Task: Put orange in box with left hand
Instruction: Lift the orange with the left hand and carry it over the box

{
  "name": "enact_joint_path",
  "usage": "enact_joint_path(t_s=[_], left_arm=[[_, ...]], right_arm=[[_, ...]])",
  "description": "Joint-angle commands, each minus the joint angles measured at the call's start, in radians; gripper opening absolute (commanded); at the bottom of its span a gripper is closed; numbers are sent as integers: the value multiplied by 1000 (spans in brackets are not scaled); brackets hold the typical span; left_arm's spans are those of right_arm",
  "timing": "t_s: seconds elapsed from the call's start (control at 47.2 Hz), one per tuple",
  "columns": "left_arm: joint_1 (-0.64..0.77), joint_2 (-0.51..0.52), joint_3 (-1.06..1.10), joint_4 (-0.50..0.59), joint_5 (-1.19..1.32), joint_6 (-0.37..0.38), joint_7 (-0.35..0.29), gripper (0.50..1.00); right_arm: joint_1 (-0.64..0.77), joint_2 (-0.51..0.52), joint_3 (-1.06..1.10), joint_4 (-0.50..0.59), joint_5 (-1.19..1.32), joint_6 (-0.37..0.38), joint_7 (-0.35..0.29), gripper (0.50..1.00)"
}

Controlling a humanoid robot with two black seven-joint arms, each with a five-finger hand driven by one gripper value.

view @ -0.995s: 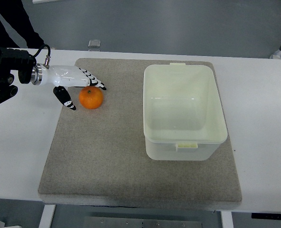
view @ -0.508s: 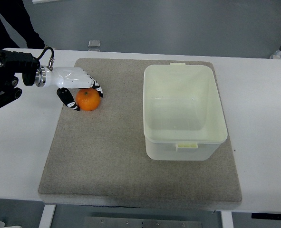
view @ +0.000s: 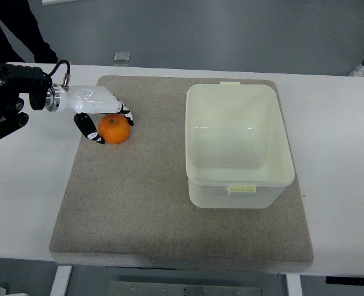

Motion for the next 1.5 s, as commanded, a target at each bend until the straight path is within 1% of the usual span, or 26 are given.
enact_joint_path(t_s=[0.0,0.36,0.635,0.805,1.059,1.356,1.483], left_arm=[[-2,0,-2,-1,-3,3,0,500],[-18,-6,-50,22,-11,4,0,500],[-138,-10,-51,23,-11,-1,0,500],[-158,-40,-63,23,-18,6,0,500],[-180,-97,-181,22,-18,6,0,500],[-207,-132,-217,4,-17,7,0,500],[-216,-148,-234,-49,-15,6,0,500]], right_arm=[[0,0,0,-1,0,0,0,944],[0,0,0,0,-2,0,0,944],[0,0,0,-1,0,0,0,944],[0,0,0,0,0,0,0,944],[0,0,0,0,0,0,0,944],[0,0,0,0,0,0,0,944],[0,0,0,0,0,0,0,944]])
